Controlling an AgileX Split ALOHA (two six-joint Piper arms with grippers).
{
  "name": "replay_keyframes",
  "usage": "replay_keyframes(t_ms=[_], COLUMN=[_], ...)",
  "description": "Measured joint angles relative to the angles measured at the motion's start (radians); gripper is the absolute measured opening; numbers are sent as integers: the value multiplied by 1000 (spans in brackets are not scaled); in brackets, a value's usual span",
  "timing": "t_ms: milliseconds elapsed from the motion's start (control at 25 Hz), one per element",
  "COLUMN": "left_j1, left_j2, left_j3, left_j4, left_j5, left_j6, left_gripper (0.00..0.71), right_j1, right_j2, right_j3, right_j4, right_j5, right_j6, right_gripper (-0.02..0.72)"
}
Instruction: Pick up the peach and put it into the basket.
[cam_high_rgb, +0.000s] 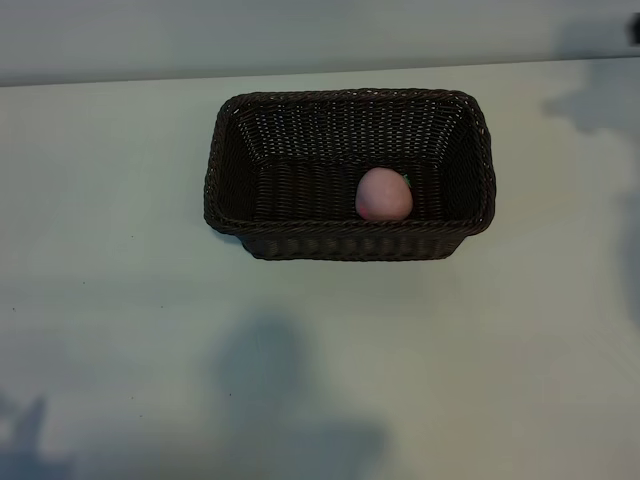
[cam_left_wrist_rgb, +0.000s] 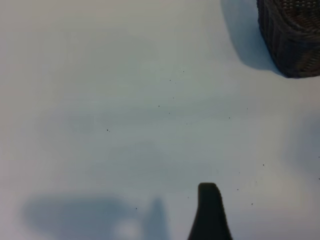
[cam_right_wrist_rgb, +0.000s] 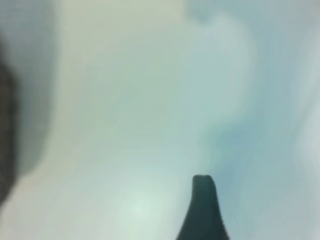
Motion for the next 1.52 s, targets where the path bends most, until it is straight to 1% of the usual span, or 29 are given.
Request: replay_keyframes(t_ms=[120, 240, 400, 560, 800, 1040, 1160, 1360, 1520], left_j1=[0, 0, 0, 0, 0, 0, 0, 0, 0], left_j2=[0, 0, 0, 0, 0, 0, 0, 0, 0], left_j3=[0, 0, 0, 0, 0, 0, 0, 0, 0], left_j4=[0, 0, 0, 0, 0, 0, 0, 0, 0], left_j5=[0, 0, 0, 0, 0, 0, 0, 0, 0], left_j6=[0, 0, 0, 0, 0, 0, 0, 0, 0], left_gripper=[531, 531, 531, 531, 531, 531, 531, 531, 531], right_j1=[-57, -68, -68, -68, -68, -68, -68, -63, -17], right_j2=[-1, -24, -131, -306, -680, -1050, -1163, -1306, -1402], right_j3=[0, 0, 2, 64, 211, 292, 323, 379, 470], right_j4=[-1, 8, 58, 81, 76, 70, 46, 31, 24], right_j5=[15, 20, 21, 21, 29, 56, 57, 45, 39], right_j6=[-2, -2, -2, -10, -17, -15, -14, -18, -20], right_gripper=[541, 541, 540, 540, 540, 540, 540, 540, 540])
